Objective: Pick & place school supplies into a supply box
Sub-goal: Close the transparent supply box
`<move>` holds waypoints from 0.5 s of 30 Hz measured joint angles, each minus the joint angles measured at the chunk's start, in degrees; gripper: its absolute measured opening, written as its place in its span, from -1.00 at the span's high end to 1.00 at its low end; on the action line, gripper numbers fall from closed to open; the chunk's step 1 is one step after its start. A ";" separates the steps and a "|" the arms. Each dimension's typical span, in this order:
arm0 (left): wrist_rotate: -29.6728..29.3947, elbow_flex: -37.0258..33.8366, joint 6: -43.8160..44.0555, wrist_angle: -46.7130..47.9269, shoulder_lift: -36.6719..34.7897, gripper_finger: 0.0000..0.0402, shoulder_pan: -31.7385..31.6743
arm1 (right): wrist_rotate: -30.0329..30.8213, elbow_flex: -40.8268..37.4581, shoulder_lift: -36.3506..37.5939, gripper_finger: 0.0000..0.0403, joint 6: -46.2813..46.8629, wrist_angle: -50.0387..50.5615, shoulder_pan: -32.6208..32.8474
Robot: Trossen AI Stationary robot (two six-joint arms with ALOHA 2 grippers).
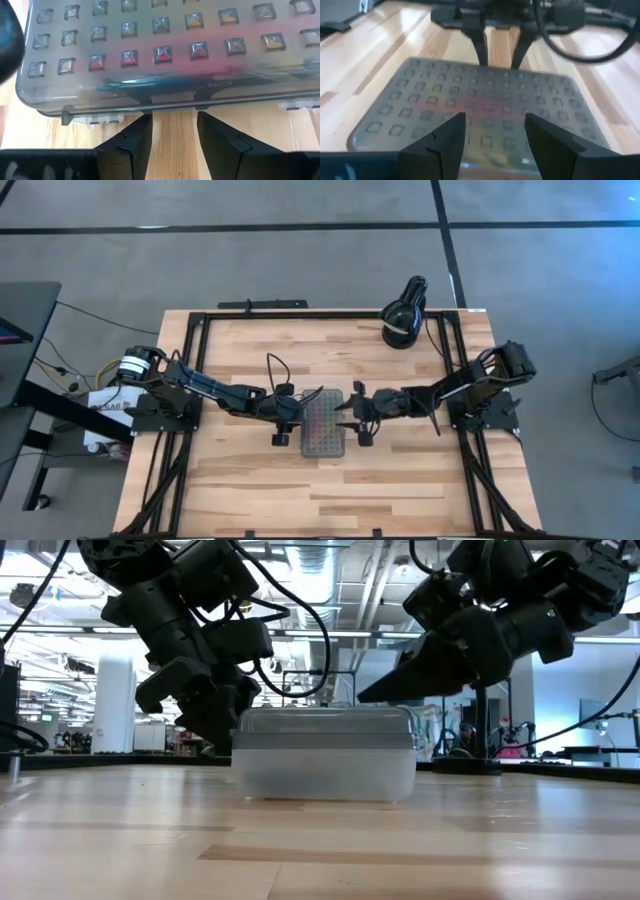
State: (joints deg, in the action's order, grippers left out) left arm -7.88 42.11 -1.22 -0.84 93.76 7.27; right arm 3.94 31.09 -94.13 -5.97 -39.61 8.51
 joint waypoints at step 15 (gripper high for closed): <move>0.00 0.00 1.40 0.04 0.00 0.25 0.02 | 0.63 0.02 0.02 0.01 1.65 5.69 -0.41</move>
State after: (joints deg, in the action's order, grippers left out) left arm -7.88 42.11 0.19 -0.80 93.76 7.29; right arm 4.58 31.11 -94.11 -4.32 -33.92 8.10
